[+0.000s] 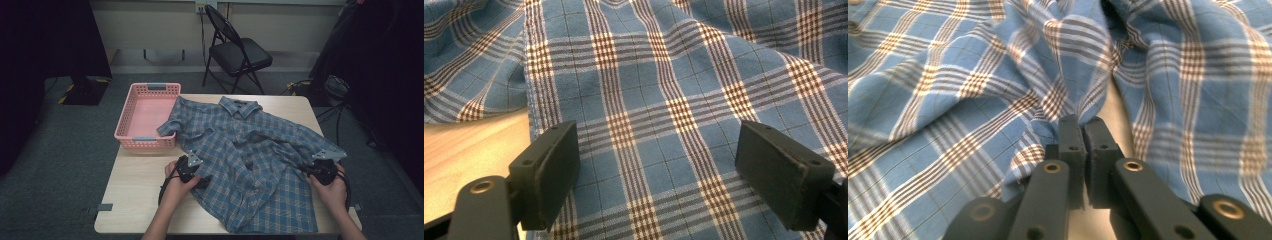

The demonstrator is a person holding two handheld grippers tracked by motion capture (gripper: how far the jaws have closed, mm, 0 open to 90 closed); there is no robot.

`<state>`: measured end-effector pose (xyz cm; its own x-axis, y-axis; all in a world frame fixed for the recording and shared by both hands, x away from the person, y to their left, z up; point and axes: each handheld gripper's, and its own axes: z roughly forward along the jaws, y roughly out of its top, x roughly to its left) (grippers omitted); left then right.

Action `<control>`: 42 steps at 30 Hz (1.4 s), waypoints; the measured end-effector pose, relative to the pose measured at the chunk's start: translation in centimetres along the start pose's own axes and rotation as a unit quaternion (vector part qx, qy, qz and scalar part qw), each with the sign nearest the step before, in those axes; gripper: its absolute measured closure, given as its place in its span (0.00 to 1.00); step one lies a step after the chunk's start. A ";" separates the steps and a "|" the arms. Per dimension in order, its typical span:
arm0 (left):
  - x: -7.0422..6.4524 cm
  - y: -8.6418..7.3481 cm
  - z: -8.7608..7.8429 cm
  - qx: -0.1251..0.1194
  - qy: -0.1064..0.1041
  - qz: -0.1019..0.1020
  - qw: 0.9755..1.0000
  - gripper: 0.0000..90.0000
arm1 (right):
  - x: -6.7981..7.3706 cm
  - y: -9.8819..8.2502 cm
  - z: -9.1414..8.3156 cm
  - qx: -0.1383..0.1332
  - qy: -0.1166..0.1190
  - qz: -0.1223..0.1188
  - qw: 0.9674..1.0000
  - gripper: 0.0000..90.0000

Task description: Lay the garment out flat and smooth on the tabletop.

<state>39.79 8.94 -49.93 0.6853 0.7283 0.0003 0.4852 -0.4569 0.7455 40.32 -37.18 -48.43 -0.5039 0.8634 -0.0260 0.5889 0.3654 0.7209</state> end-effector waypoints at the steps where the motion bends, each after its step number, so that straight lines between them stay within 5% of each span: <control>1: 0.0 0.0 0.0 0.000 0.000 0.000 1.000 0.20 | 0.0 -0.2 -0.4 -0.015 0.000 0.003 1.000 0.82; 2: 0.0 0.0 0.0 0.000 0.000 0.000 1.000 0.20 | 0.1 -0.3 -0.9 -0.041 -0.004 0.008 0.999 0.72; 3: 0.0 0.0 0.0 0.000 0.000 0.000 1.000 0.20 | 0.3 -0.4 -1.4 -0.066 0.000 0.006 0.998 0.73; 8: -0.1 0.0 0.0 0.000 0.002 -0.001 1.000 0.19 | 3.0 0.9 -2.4 -0.097 0.030 -0.031 0.994 0.61; 13: 0.0 0.0 0.0 0.000 0.001 -0.001 1.000 0.19 | 4.5 2.2 -0.1 -0.082 0.036 -0.054 0.995 0.57; 17: 0.0 0.0 0.0 0.000 0.000 0.000 1.000 0.19 | 4.6 2.3 2.5 -0.031 0.039 -0.054 0.997 0.60; 20: 0.0 0.0 0.0 0.000 0.000 0.000 1.000 0.19 | 4.5 2.2 3.3 -0.028 0.040 -0.045 0.998 0.63; 27: -0.1 0.0 -0.1 0.002 -0.003 0.003 1.000 0.19 | 4.6 1.9 3.1 -0.026 0.071 -0.031 0.997 0.88; 31: 0.0 0.3 -0.4 -0.002 -0.001 0.004 1.000 0.19 | 5.1 1.4 2.3 -0.016 0.080 -0.042 0.996 0.94; 38: 0.0 0.3 -0.5 -0.001 0.001 0.005 1.000 0.19 | 6.4 -0.4 -0.2 0.008 0.118 -0.051 0.992 0.95; 42: -0.2 0.4 -0.3 0.001 -0.001 0.009 1.000 0.19 | 6.2 -0.8 -1.0 -0.016 0.107 -0.038 0.993 0.79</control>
<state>39.69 8.75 -49.42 0.6948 0.7190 0.0129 0.4742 -0.4716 0.7434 36.05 -32.53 -48.48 -0.6716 0.7382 0.0635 0.5242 0.4127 0.7449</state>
